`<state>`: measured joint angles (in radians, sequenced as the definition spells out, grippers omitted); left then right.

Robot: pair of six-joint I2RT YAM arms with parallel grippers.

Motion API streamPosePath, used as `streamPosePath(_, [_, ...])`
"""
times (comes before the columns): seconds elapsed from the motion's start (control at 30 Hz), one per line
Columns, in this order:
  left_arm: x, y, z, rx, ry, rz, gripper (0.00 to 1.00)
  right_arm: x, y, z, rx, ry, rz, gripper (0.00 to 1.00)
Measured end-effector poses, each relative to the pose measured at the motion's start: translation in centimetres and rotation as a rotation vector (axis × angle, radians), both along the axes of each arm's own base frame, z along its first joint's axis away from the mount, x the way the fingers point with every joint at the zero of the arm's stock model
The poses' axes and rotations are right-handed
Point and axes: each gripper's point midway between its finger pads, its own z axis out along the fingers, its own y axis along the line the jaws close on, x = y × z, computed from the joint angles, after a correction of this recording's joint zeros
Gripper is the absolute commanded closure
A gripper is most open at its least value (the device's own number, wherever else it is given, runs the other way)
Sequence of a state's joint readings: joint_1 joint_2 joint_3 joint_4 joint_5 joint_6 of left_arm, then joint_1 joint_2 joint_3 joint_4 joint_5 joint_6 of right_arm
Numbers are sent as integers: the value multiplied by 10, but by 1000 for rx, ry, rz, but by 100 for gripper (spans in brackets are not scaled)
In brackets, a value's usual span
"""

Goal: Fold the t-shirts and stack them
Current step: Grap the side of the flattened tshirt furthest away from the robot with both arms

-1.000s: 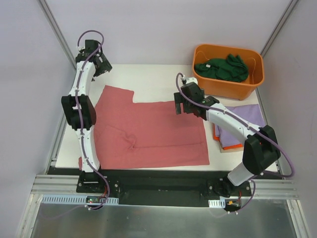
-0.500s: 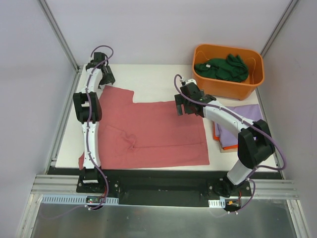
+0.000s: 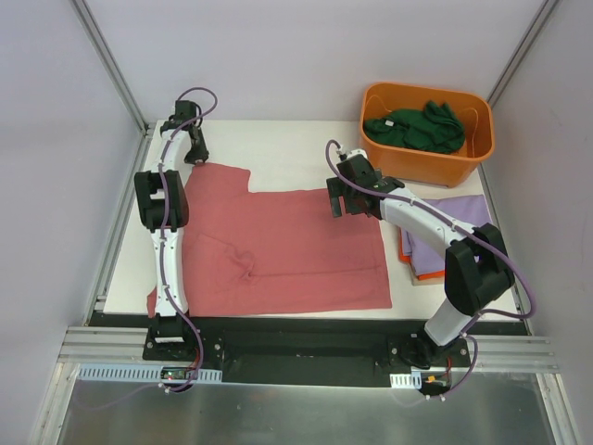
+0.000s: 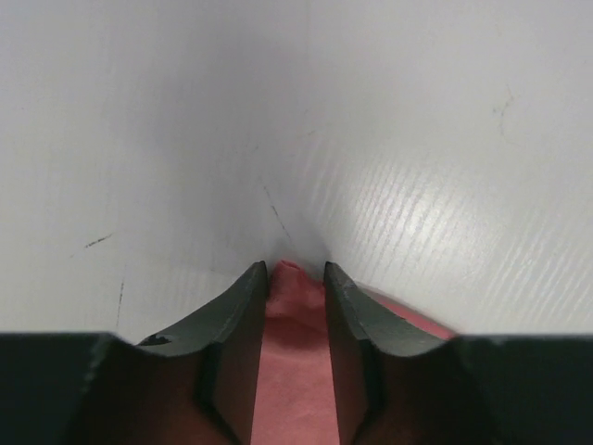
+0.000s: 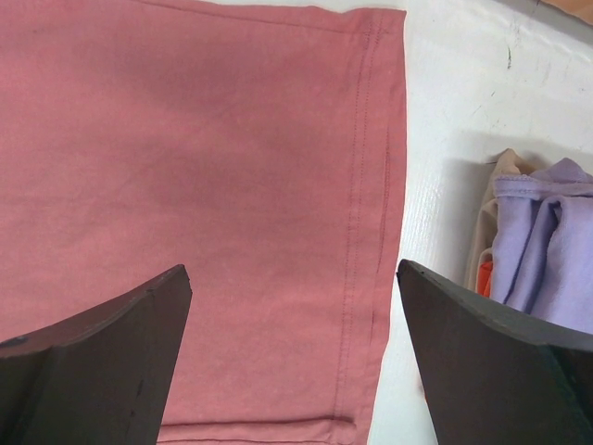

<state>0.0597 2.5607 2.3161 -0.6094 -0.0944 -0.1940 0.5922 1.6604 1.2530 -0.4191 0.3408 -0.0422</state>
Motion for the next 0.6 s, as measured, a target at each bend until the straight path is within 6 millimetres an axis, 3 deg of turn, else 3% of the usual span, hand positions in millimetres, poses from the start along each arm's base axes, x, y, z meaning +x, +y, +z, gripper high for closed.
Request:
streamPosePath(0.13, [-5, -4, -1, -17, 11, -24, 100, 0, 0, -1, 0, 2, 0, 4])
streamPosePath(0.3, [-7, -6, 0, -25, 15, -29, 100, 14, 7, -4, -13, 14, -22, 4])
streamPosePath(0.6, [-24, -6, 3, -27, 52, -14, 100, 85, 24, -19, -59, -23, -177, 3])
